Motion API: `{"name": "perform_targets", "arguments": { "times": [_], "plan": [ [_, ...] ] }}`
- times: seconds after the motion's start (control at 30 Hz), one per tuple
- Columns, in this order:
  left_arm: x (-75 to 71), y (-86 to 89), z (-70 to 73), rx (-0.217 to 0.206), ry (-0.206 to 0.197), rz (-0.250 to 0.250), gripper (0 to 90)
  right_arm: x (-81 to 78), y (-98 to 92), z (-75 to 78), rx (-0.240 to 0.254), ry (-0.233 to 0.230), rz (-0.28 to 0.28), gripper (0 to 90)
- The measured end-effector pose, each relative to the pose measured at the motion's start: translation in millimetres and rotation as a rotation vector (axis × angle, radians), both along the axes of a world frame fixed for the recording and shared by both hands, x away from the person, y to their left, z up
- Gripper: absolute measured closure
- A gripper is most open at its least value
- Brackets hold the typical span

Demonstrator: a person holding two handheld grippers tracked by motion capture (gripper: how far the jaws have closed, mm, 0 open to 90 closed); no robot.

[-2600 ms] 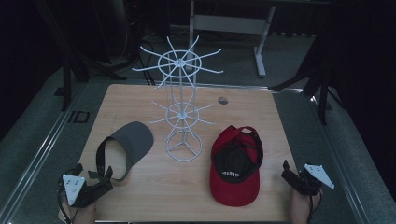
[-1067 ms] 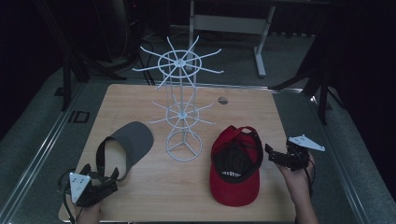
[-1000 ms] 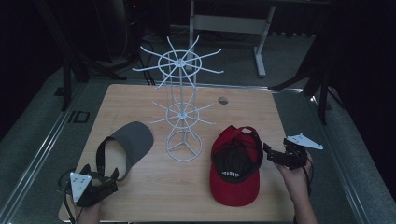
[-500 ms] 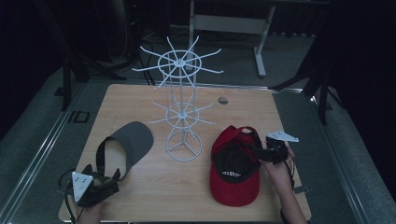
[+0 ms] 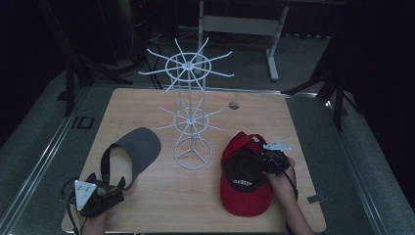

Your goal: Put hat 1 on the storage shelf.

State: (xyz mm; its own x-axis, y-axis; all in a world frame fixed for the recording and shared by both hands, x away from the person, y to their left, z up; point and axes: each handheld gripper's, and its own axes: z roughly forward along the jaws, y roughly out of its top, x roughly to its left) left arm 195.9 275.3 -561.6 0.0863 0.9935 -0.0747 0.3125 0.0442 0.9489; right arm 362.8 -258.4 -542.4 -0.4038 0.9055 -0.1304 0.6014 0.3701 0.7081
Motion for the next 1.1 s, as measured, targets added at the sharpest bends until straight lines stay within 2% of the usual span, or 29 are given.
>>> {"name": "perform_targets", "arguments": {
  "times": [0.1,0.2,0.27,0.3,0.33,0.47,0.53,0.6,0.7,0.8,0.9,1.0,1.03,1.1],
  "plan": [
    [0.1,0.2,-0.3,0.002,0.008,-0.001,0.3,0.8,0.2,-1.2,0.011,0.020,0.012,50.5],
    [-0.4,0.2,-0.1,0.000,0.004,-0.001,0.2,1.5,0.8,0.2,0.023,0.054,0.034,72.3],
    [-0.7,0.1,0.1,0.004,-0.005,-0.004,0.3,0.8,1.2,2.0,0.019,0.056,0.054,81.1],
    [-0.8,-0.2,0.1,0.012,-0.008,0.000,0.3,0.4,1.3,2.7,0.020,0.060,0.055,82.6],
    [-0.9,-0.1,0.1,0.016,-0.012,-0.005,0.3,0.3,1.0,4.1,0.025,0.066,0.060,83.4],
    [0.1,-0.1,-0.8,0.011,-0.007,-0.010,0.3,-4.1,-2.7,17.4,0.070,0.034,0.058,84.2],
    [0.4,-0.1,-1.0,0.010,-0.002,-0.007,0.3,-5.0,-3.3,20.5,0.076,0.025,0.061,84.2],
    [0.4,0.1,-1.0,0.008,-0.002,-0.009,0.3,-8.4,-5.5,31.5,0.099,-0.012,0.070,84.2],
    [-0.2,0.8,-0.4,0.013,-0.015,-0.014,3.2,-12.8,-6.9,41.9,0.118,-0.036,0.075,84.2],
    [-1.1,3.2,0.8,0.012,-0.018,0.003,3.2,-17.5,-8.1,51.7,0.127,-0.058,0.078,84.3],
    [-0.4,4.6,-0.1,-0.002,0.006,0.010,3.1,-23.0,-10.0,63.6,0.142,-0.082,0.080,84.3],
    [0.7,3.7,-0.9,-0.013,0.015,0.002,3.1,-24.5,-10.9,67.3,0.154,-0.087,0.079,84.3],
    [1.2,2.4,-0.8,0.001,0.020,-0.006,3.1,-30.7,-13.4,81.6,0.177,-0.117,0.081,84.4],
    [1.3,1.1,-0.6,-0.001,0.022,-0.012,3.1,-34.5,-14.8,90.4,0.196,-0.140,0.081,84.4]
  ]
}}
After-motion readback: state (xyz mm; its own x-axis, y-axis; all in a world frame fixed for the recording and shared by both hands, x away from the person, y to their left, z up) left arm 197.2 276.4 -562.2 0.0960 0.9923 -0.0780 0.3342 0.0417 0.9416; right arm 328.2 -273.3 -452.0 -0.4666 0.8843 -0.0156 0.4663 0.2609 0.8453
